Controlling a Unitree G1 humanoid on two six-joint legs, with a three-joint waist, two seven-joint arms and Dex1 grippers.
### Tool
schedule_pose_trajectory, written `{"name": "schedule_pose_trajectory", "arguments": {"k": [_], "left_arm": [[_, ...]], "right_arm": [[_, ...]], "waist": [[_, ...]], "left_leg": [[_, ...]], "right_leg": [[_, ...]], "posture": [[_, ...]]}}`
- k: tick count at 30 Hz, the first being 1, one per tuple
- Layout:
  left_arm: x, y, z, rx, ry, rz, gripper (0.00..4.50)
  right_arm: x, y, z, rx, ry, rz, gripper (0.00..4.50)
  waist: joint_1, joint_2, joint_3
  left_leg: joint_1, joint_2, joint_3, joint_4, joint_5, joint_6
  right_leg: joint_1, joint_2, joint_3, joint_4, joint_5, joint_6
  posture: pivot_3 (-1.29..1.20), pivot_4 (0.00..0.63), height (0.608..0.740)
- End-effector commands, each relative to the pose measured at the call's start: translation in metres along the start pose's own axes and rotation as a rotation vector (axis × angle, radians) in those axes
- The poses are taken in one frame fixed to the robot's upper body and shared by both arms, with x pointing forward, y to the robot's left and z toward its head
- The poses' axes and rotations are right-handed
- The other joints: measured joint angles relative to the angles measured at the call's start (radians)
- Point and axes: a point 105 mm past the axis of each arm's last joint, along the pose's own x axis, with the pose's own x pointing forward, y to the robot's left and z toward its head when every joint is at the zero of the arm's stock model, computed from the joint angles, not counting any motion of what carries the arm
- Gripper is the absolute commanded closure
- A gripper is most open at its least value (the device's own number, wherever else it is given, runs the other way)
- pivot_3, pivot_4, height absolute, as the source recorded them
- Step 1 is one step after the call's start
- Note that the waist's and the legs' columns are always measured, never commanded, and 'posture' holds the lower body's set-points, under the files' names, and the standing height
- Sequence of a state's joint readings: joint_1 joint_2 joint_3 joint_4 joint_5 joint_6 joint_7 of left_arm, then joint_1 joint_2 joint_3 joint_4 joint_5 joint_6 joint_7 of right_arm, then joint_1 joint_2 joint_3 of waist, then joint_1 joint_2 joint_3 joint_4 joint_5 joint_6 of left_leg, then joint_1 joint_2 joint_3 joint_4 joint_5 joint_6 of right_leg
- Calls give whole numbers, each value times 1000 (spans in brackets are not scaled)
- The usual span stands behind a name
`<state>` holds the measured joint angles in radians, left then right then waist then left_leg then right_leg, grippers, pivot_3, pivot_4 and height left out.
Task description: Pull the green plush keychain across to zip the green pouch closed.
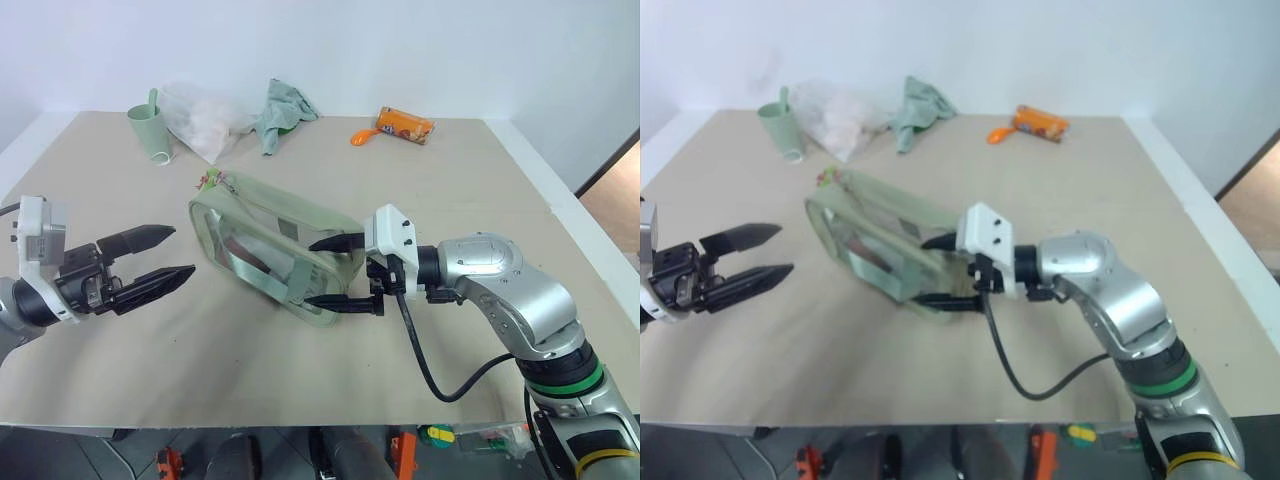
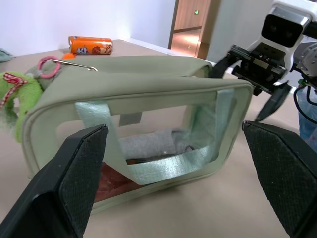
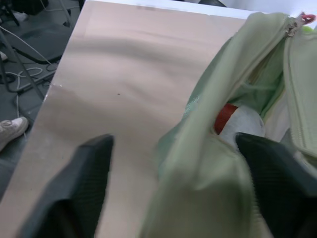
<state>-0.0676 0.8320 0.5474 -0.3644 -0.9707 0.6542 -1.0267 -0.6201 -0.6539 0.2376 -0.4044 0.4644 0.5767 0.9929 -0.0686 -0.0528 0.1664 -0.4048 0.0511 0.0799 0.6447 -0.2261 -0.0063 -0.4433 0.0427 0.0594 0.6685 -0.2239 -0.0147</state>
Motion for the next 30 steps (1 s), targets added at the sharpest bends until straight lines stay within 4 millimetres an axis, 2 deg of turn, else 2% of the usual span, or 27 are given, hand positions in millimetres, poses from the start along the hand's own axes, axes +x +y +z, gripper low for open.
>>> {"name": "schedule_pose_trajectory", "arguments": {"k": [1,7,8,12,17,23,27,30], "left_arm": [[1,-4,9,43,-28,-4,0],[1,-3,9,41,-35,11,0],[0,-3,9,41,-36,12,0],[-1,-1,12,42,-54,26,0],[-13,9,30,28,-127,67,0],[-28,24,53,-2,-216,113,0],[-27,25,51,-14,-206,110,0],[-25,23,47,-16,-194,106,0]], "right_arm": [[0,2,1,-28,-5,15,2271],[0,2,-3,-33,-3,29,4314],[0,2,-3,-33,-4,31,4468],[-3,1,-3,-45,-3,35,4468],[-19,-18,-8,-106,29,20,4468],[-48,-53,-8,-271,117,65,4468],[-49,-69,-10,-348,160,79,4468],[-45,-67,-11,-367,157,115,4468]], "waist": [[0,0,0],[0,0,0],[0,0,0],[0,0,0],[0,0,0],[3,1,1],[4,1,1],[6,1,1]], "left_leg": [[0,0,0,0,0,0],[0,0,0,2,0,0],[0,0,0,2,0,0],[0,0,0,6,0,0],[0,0,0,9,0,0],[2,-1,1,11,0,0],[2,0,0,10,0,0],[2,0,-1,8,0,0]], "right_leg": [[0,0,0,0,0,0],[0,0,0,2,0,0],[0,0,0,2,0,0],[0,0,0,5,0,0],[0,0,0,9,0,0],[0,0,0,11,-2,-3],[0,0,-1,12,-1,-2],[0,0,-1,12,-3,-5]], "posture": [[0,150,740],[0,150,740],[0,150,740],[0,150,740],[0,150,740],[0,150,740],[0,150,740],[0,150,740]]}}
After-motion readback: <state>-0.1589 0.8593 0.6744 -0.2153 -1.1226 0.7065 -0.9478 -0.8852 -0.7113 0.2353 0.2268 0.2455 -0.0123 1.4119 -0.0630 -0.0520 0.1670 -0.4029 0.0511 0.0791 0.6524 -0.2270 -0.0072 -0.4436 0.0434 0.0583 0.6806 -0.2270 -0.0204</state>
